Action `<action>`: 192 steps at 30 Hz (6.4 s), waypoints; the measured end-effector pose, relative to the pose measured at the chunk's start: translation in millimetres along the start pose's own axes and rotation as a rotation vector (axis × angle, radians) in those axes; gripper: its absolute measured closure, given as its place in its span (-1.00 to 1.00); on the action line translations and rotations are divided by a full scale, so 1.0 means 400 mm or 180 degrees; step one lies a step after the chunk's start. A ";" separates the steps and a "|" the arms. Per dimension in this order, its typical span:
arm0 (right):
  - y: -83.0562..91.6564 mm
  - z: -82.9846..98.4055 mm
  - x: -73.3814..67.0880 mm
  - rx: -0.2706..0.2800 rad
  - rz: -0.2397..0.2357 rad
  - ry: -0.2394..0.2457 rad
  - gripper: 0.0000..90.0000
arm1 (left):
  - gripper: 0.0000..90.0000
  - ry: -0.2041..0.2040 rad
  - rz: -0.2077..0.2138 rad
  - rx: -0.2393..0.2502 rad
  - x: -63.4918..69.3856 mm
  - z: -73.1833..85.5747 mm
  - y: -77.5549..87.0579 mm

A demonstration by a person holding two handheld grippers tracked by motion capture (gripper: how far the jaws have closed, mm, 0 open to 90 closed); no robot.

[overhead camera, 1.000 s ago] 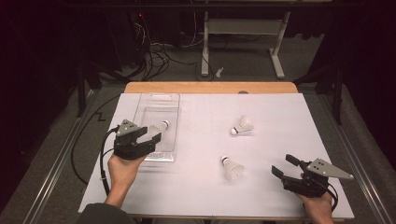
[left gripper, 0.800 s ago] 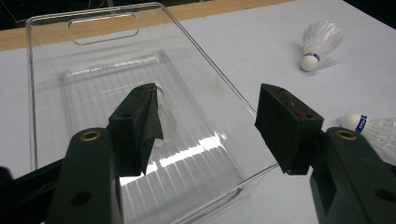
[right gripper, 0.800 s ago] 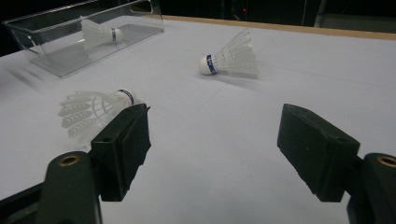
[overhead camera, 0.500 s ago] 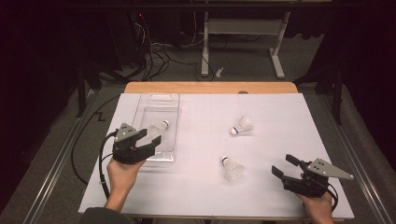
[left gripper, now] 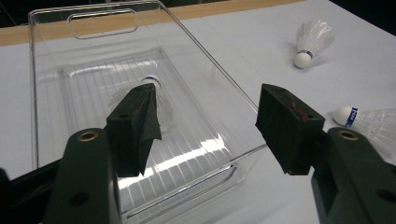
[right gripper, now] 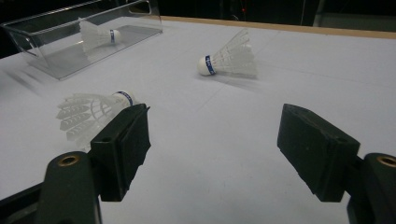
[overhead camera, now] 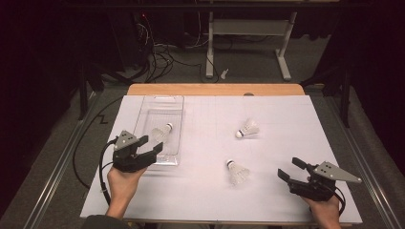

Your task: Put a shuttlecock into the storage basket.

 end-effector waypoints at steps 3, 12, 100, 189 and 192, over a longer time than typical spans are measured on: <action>0.001 0.000 0.001 0.0003 0.0002 -0.0003 -0.43 | -0.13 -0.0001 0.0002 0.0011 0.000 0.005 0.003; 0.000 0.001 0.002 0.0000 0.0008 0.0000 -0.43 | -0.13 0.0014 0.0008 0.0011 0.000 0.021 0.008; 0.010 0.007 0.001 -0.0015 0.0030 0.0017 -0.43 | -0.13 -0.0306 0.0608 -0.0172 0.219 0.030 -0.097; 0.008 0.011 0.001 -0.0038 0.0024 0.0001 -0.41 | -0.15 -0.0568 0.1177 -0.0481 0.433 0.047 -0.201; 0.008 0.011 0.004 -0.0041 0.0050 -0.0016 -0.41 | -0.16 -0.0588 0.1207 -0.0488 0.441 0.048 -0.201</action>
Point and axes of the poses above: each handheld gripper's, and its own axes: y roughly backward along the jaws, z roughly out of its underside, x roughly to its right, the point moved 10 cm from there along -y, roughly forward along the jaws, and after that the axes turned 4 degrees about -z, right-handed, at the moved point
